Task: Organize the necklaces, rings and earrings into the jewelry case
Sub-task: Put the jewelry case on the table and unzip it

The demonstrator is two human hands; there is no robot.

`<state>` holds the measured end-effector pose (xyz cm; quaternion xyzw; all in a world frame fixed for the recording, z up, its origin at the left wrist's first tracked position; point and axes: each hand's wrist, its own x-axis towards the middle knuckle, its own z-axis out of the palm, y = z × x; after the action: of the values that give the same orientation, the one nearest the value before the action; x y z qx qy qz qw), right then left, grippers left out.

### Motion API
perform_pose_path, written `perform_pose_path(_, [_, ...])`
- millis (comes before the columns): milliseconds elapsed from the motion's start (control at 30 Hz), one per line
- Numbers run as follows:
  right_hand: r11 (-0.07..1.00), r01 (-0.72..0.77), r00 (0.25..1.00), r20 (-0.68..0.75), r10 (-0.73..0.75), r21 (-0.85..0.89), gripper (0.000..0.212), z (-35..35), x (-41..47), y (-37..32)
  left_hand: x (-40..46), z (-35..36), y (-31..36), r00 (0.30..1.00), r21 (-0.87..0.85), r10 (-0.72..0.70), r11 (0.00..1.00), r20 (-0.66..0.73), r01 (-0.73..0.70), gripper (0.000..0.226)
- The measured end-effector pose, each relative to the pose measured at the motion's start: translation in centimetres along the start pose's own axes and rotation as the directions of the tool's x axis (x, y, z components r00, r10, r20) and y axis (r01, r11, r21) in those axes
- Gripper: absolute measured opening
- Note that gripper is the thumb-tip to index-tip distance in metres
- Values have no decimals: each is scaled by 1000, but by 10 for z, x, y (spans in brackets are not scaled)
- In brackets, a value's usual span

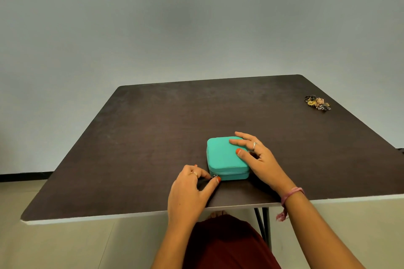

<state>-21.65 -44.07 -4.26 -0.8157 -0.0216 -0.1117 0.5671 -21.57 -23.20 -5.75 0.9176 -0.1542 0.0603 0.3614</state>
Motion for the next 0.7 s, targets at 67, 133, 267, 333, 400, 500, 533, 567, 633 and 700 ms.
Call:
perform_pose_path(67, [1000,1,1000,4,-1,2,28,1,0,0,-1,0,-1,999,20,38,999,22,-39,17])
perform_pose_path(133, [1000,-1,1000,5,1,8,29,1,0,0,-1,-4,-3,997,-30,58,998,56,-57,13])
perform_pose_path(267, [999,-16,1000,13,16,28,29,-2,0,-1,8,-17,-10,986,-188,45,982,162,-14,8])
perform_pose_path(333, [999,-23,999,23,22,41,29,-2,-1,0,16,-26,-13,983,-214,43,977,176,-4,8])
perform_pose_path(400, [999,-22,999,28,21,48,29,-2,-1,0,25,-34,-14,978,-172,47,985,205,-11,9])
perform_pose_path(500, [998,-26,999,30,25,57,29,-2,0,0,40,-42,-18,959,-117,36,993,281,-3,8])
perform_pose_path(533, [998,-25,999,33,23,57,29,-2,0,0,44,-43,-20,956,-119,31,993,293,5,7])
perform_pose_path(567, [998,-23,999,35,21,56,29,-2,-1,0,49,-44,-22,955,-115,32,993,294,2,7])
perform_pose_path(633, [998,-22,999,36,20,54,29,-2,-1,0,59,-40,-23,966,-78,40,997,257,-20,7])
perform_pose_path(700, [998,-22,999,35,20,52,29,-3,-1,0,69,-34,-22,980,-45,35,999,197,-26,7])
